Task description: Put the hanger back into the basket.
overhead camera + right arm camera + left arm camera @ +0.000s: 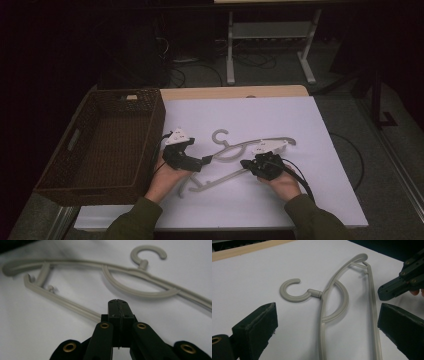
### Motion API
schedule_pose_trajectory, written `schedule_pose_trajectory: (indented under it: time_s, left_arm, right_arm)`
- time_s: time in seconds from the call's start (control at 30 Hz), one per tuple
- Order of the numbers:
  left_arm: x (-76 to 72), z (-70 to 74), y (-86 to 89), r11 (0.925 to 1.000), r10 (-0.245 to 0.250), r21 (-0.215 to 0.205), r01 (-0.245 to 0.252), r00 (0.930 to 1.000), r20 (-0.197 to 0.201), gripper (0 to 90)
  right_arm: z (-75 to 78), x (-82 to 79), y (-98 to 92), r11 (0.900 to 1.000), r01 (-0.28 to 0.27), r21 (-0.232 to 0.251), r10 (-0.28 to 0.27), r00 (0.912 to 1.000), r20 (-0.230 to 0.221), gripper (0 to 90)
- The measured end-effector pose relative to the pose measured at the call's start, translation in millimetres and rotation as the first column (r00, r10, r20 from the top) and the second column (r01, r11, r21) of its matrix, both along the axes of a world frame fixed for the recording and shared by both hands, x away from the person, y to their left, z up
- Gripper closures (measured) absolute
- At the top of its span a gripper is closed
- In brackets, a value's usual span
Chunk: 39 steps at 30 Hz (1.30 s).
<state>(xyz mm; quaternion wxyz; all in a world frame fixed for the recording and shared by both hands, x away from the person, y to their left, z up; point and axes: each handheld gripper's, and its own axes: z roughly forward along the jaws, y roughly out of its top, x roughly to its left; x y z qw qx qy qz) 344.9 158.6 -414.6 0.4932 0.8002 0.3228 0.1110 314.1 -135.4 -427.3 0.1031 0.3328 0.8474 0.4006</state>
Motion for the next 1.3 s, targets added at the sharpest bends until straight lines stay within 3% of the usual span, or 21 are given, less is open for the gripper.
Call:
schedule_pose_trajectory:
  time_s: [0.8, 1.1, 1.17, 1.3]
  left_arm:
    - [1.4, -1.6, 0.0, 0.9999, 0.012, 0.003, -0.012, 0.9999, -0.012, 3.1]
    - [2.5, -3.3, -1.6, 0.9992, 0.01, 0.038, -0.01, 0.9998, -0.017, 7.2]
    - [2.8, -3.4, -2.2, 0.9991, 0.01, 0.042, -0.009, 0.9997, -0.023, 13.8]
    - [9.0, -6.1, -10.9, 0.995, -0.001, 0.1, 0.005, 0.9991, -0.042, 16.0]
  right_arm:
    - [-17.4, 4.0, 1.5, 0.998, 0.017, -0.066, -0.02, 0.9992, -0.036, 89.4]
    - [-17.9, 3.9, 2.6, 0.997, 0.021, -0.076, -0.024, 0.9988, -0.044, 89.6]
    - [-17.9, 3.8, 2.7, 0.997, 0.021, -0.078, -0.025, 0.9987, -0.045, 89.6]
    - [-18.0, 3.8, 2.8, 0.997, 0.021, -0.079, -0.025, 0.9987, -0.046, 89.6]
